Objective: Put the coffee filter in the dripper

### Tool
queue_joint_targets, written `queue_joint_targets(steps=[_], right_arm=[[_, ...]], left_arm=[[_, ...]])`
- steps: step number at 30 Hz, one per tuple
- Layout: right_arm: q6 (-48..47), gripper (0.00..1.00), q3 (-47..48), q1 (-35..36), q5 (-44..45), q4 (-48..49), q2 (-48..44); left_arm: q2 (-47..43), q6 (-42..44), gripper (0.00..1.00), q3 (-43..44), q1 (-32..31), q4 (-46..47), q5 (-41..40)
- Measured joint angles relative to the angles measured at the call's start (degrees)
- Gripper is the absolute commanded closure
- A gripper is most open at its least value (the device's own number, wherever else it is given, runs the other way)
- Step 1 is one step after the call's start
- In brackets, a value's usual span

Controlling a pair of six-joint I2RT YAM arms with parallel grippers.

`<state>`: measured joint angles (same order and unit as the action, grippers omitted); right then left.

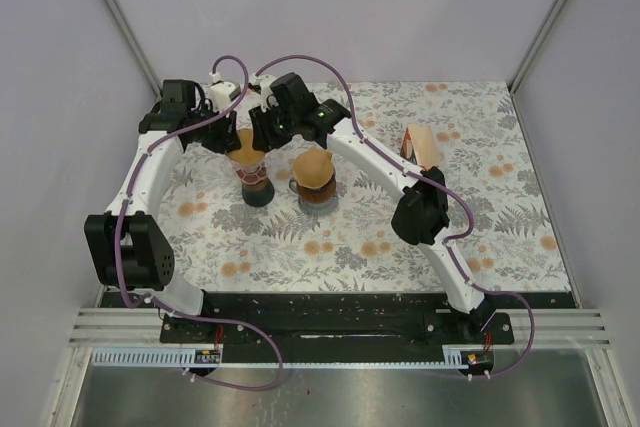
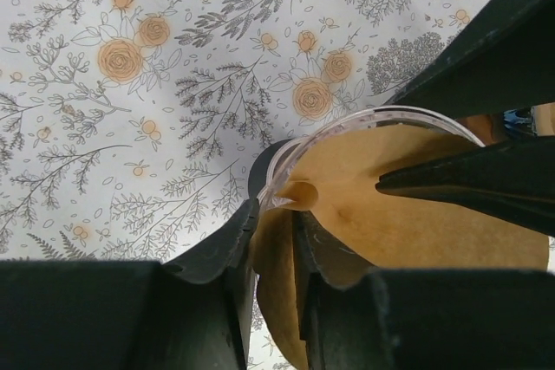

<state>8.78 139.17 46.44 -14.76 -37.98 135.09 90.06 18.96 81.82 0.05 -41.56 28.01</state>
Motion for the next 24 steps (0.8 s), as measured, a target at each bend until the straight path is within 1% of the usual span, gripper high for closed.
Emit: queue_joint_targets(steps=[1, 5, 7, 12, 14, 16, 17, 19, 21, 22, 24], right_arm=[[0.0, 0.58, 0.0, 0.0, 0.0, 0.0, 0.0], [0.0, 0.58, 0.0, 0.0, -0.02, 0.0, 0.0], [0.0, 0.58, 0.0, 0.0, -0.37, 0.0, 0.0], [0.02, 0.59, 0.0, 0.0, -1.29, 0.02, 0.0], [0.0, 0.59, 0.0, 0.0, -1.33, 0.02, 0.0], [0.02, 0.59, 0.0, 0.0, -1.36, 0.02, 0.0], [0.0, 0.59, 0.0, 0.02, -1.36, 0.02, 0.0], [0.0, 0.59, 0.0, 0.02, -1.38, 0.02, 0.0], [0.02, 0.59, 0.0, 0.02, -1.4, 0.02, 0.0], [-0.02, 0.59, 0.0, 0.02, -1.31, 0.0, 0.0], [-0.15, 0.59, 0.0, -0.17, -0.96, 0.0, 0.0]], left_arm=[[-0.33, 0.15, 0.73, -0.15, 0.02, 0.11, 0.11], [-1.33, 1.7, 0.43, -0.68, 0.04, 0.31, 0.04], [-1.36, 2.29, 0.41, -0.68, 0.04, 0.39, 0.11], [-1.36, 2.16, 0.41, -0.55, 0.04, 0.61, 0.33], [-1.27, 1.99, 0.42, -0.5, 0.04, 0.83, 0.52], [-0.9, 1.73, 0.48, -0.33, 0.04, 1.05, 0.83], [-0.63, 1.53, 0.54, -0.22, 0.04, 1.07, 1.01], [0.0, 0.96, 0.7, -0.17, 0.04, 1.4, 1.44], [0.48, 0.5, 0.82, -0.17, 0.04, 1.42, 1.75], [0.68, 0.39, 0.85, -0.17, 0.04, 1.42, 1.84], [0.61, -0.39, 0.9, 0.09, 0.2, 0.87, 3.41]])
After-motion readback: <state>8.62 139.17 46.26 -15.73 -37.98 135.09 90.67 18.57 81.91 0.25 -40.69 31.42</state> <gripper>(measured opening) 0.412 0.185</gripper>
